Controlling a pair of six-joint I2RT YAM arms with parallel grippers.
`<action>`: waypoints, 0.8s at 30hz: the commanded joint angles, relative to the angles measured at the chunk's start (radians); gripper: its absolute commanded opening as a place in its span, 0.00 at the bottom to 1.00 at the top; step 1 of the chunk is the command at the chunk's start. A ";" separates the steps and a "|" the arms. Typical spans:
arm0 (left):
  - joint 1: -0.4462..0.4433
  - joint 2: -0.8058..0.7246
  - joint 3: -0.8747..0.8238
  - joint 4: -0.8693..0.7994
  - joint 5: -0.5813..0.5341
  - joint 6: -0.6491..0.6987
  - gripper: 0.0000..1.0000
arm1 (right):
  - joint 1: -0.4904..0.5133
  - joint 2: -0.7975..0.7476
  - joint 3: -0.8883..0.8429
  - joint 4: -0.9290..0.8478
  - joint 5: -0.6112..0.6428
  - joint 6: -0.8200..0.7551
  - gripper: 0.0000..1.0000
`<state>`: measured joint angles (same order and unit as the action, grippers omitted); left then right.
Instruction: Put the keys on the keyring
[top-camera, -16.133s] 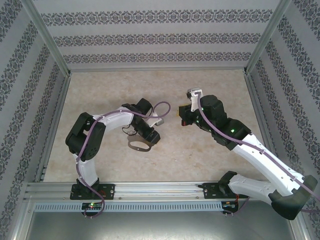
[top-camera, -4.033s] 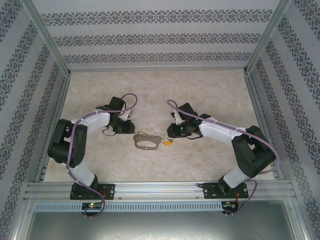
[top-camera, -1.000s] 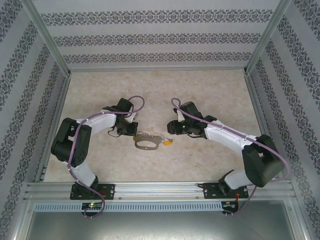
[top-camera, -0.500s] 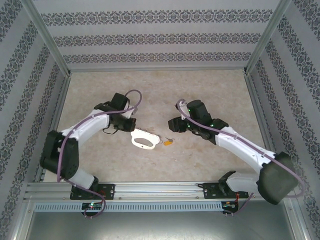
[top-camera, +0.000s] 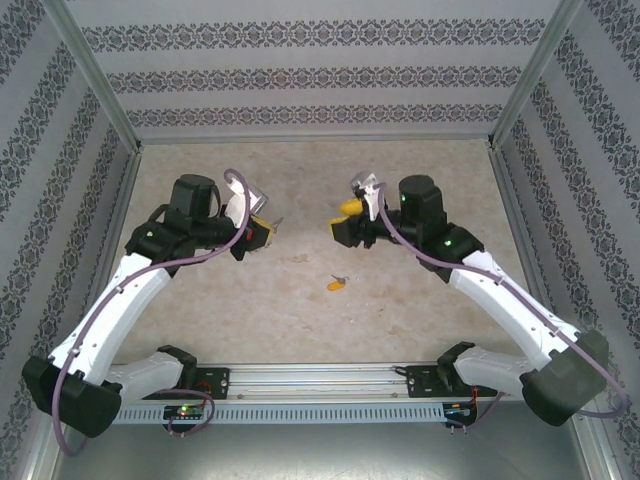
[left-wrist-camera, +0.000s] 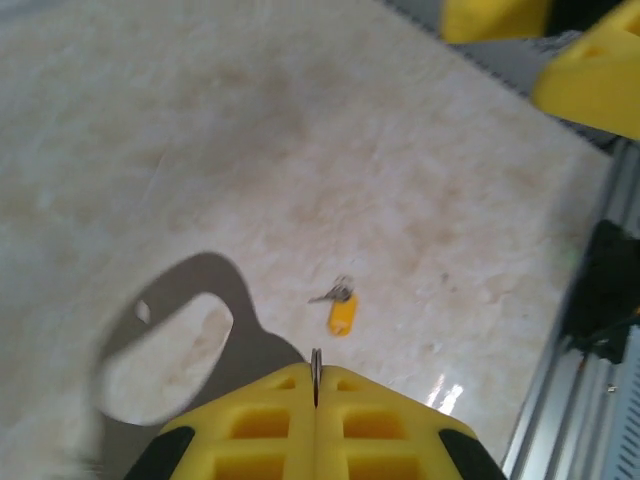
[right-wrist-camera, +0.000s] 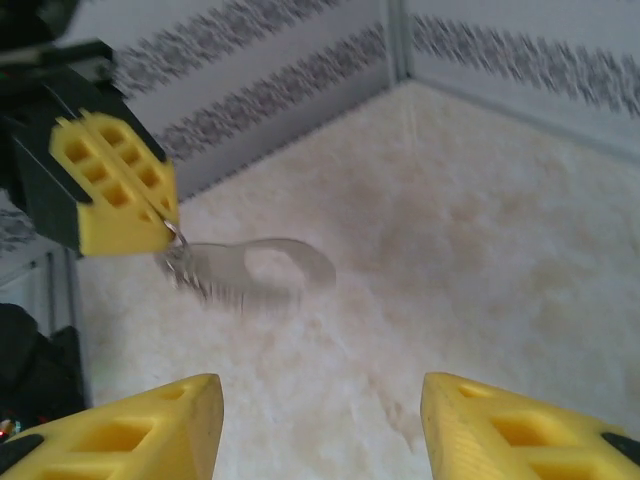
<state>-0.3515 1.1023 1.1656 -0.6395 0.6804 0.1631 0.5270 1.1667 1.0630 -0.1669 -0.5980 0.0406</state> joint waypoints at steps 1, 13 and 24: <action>0.003 0.009 0.095 0.046 0.140 0.057 0.00 | -0.006 0.032 0.101 -0.011 -0.170 -0.056 0.54; 0.002 0.095 0.325 0.015 0.340 0.051 0.00 | -0.005 0.041 0.256 -0.053 -0.362 -0.038 0.48; -0.001 0.142 0.418 0.011 0.400 0.054 0.00 | 0.039 0.086 0.360 -0.082 -0.348 -0.075 0.44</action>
<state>-0.3519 1.2423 1.5459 -0.6430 1.0275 0.2024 0.5476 1.2308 1.3869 -0.2367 -0.9180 -0.0029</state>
